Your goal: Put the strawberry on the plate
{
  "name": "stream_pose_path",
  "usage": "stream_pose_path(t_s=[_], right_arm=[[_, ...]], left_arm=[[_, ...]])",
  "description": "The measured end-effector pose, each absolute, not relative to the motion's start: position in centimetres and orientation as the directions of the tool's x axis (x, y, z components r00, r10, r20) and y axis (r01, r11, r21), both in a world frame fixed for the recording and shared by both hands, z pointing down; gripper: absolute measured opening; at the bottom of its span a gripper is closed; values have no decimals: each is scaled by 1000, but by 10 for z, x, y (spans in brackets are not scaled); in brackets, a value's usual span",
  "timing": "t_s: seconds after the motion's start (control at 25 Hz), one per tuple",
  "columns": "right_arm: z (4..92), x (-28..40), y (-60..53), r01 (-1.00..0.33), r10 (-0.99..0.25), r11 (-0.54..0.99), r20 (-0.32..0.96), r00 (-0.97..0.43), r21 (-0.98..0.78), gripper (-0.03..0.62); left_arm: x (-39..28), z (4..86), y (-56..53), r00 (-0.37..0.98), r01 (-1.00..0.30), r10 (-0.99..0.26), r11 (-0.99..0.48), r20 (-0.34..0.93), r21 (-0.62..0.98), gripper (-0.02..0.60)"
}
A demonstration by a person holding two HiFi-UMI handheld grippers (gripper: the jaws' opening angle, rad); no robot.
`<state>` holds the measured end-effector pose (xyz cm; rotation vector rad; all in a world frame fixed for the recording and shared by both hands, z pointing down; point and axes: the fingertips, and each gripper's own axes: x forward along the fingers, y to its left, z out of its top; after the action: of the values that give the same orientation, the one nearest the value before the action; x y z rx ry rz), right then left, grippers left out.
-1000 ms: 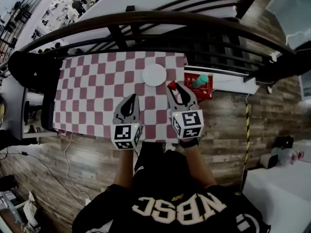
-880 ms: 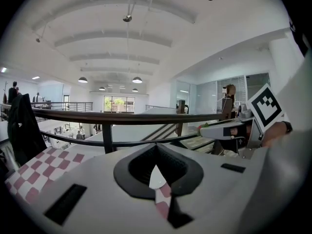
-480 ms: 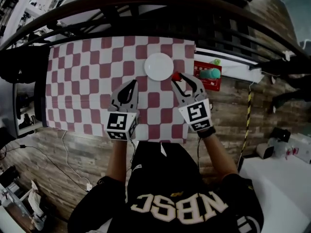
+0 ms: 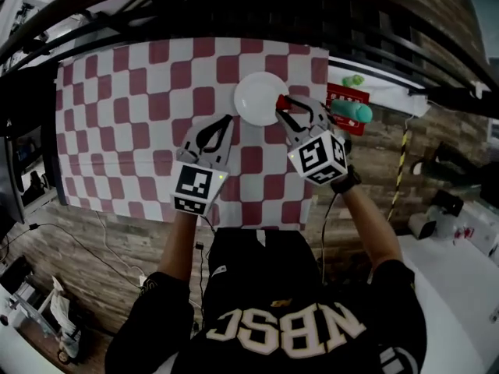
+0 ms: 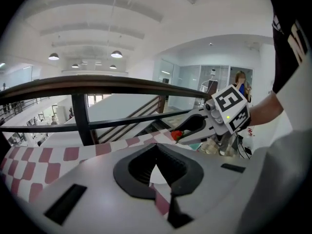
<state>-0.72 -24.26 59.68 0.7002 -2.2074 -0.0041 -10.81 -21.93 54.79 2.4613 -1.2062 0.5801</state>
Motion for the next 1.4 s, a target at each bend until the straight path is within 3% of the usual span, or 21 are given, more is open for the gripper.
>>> stream_pose_path(t_s=[0.48, 0.88, 1.08, 1.4], right_arm=[[679, -39, -258, -407, -336, 906, 789, -514, 120, 140], [708, -48, -255, -418, -306, 904, 817, -489, 89, 138], [699, -49, -253, -448, -291, 893, 816, -500, 44, 200], [626, -31, -239, -544, -370, 838, 763, -530, 28, 204]], left_arm=[[-95, 627, -236, 592, -762, -561, -624, 578, 175, 15], [-92, 639, -233, 596, -764, -546, -611, 589, 207, 15], [-95, 629, -230, 584, -772, -555, -604, 592, 196, 15], [-102, 576, -209, 550, -822, -623, -521, 556, 229, 15]])
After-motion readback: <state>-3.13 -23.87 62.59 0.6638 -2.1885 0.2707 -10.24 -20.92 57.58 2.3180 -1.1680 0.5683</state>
